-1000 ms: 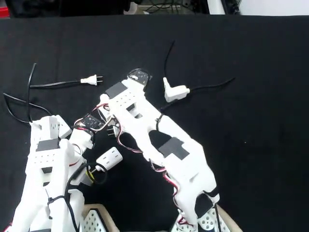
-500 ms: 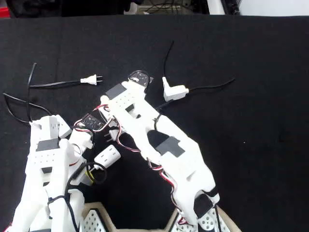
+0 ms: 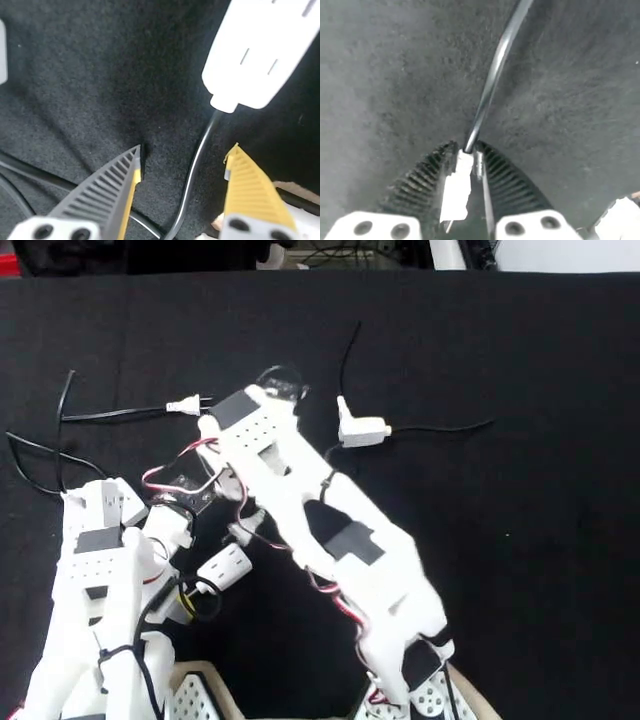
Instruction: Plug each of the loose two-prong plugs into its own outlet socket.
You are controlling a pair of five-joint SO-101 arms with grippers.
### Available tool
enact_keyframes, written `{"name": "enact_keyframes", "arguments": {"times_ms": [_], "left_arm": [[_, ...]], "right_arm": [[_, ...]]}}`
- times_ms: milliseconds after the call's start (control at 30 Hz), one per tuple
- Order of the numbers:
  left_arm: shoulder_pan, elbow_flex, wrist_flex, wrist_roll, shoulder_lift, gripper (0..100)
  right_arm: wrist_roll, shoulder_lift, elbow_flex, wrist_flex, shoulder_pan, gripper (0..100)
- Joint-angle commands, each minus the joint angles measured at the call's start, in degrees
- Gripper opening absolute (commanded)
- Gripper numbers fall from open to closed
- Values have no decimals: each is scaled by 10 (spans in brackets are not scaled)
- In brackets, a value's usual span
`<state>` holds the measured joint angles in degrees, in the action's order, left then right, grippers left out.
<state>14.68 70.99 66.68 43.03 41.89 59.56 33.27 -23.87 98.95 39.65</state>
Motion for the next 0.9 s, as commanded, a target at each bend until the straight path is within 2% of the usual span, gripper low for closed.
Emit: {"name": "enact_keyframes", "arguments": {"times_ms": [0,133,233,367,433,600,700,767,867], "left_arm": [[7,-6,-6,4,9,267],[7,-6,-6,4,9,267],[7,-6,-6,4,9,267],[7,-5,-6,4,9,267],[7,-5,-6,4,9,267],[7,-5,-6,4,9,267],[7,-5,-6,4,9,267],[7,-5,-6,4,9,267],[7,-5,-6,3,9,267]], "right_arm": [[-44,-120,6,22,-16,11],[-172,-207,29,20,-50,11],[-321,-235,67,18,-92,11],[-572,-212,145,-51,-125,14],[-643,-189,198,-99,-125,14],[-665,-145,291,-236,-110,15],[-680,-138,299,-249,-96,25],[-680,-142,294,-234,-94,93],[-682,-147,282,-186,-94,249]]}}
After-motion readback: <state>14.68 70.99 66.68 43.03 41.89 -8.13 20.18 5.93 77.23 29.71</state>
